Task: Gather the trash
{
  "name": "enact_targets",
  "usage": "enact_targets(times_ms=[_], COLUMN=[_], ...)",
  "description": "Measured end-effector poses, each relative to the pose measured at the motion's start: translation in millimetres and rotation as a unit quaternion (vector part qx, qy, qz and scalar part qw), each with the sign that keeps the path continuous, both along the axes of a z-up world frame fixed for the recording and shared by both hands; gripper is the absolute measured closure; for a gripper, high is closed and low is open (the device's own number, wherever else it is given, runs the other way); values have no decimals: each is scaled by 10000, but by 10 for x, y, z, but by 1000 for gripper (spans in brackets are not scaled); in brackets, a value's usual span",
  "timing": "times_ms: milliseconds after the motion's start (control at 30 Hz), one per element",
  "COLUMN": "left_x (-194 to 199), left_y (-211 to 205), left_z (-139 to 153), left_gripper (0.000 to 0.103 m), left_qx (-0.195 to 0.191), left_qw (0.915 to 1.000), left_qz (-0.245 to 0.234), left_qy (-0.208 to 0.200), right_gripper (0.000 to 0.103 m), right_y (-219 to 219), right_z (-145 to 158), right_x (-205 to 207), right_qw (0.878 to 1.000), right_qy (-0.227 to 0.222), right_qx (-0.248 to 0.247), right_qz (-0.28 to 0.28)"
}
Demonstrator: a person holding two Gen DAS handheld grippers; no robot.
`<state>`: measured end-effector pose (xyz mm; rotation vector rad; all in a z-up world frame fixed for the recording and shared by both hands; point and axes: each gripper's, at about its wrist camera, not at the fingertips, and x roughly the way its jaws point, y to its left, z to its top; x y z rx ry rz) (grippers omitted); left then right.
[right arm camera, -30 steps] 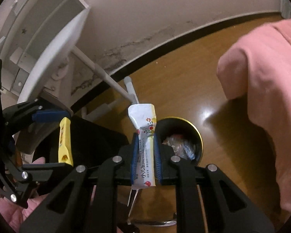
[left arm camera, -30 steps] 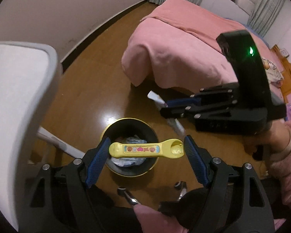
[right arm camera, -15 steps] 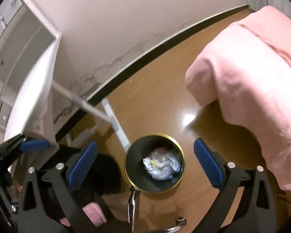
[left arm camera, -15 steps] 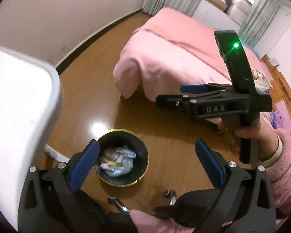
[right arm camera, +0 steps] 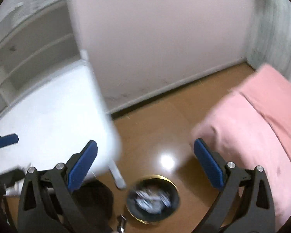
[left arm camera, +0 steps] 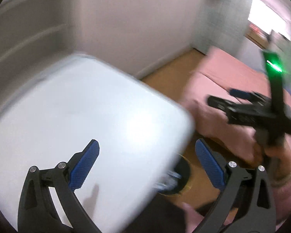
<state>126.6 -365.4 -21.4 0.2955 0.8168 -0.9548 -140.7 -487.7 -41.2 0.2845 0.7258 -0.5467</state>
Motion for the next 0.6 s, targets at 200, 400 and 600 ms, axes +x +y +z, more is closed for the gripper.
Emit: enact_targets(times_ms=[200,400,600], left_x=[394,575,755], left_y=[955,1618,2072], left_z=[195,104,-47], left_gripper=[7,6,6], left_qx=[125,359,332], left_qw=[9785,9508,9385], left_qz=[1875,2892,3360], left_qy=[-856,-1048,-720], right_gripper=[7,7,7], right_y=[902,1653,1975], right_z=[182,126,9], right_x=[937,1491,1765], right_qw=[9958,9854,9839], right_qy=[-13,-22,239], right_qx=[-477,-333,-301], right_qz=[778,1670,1748])
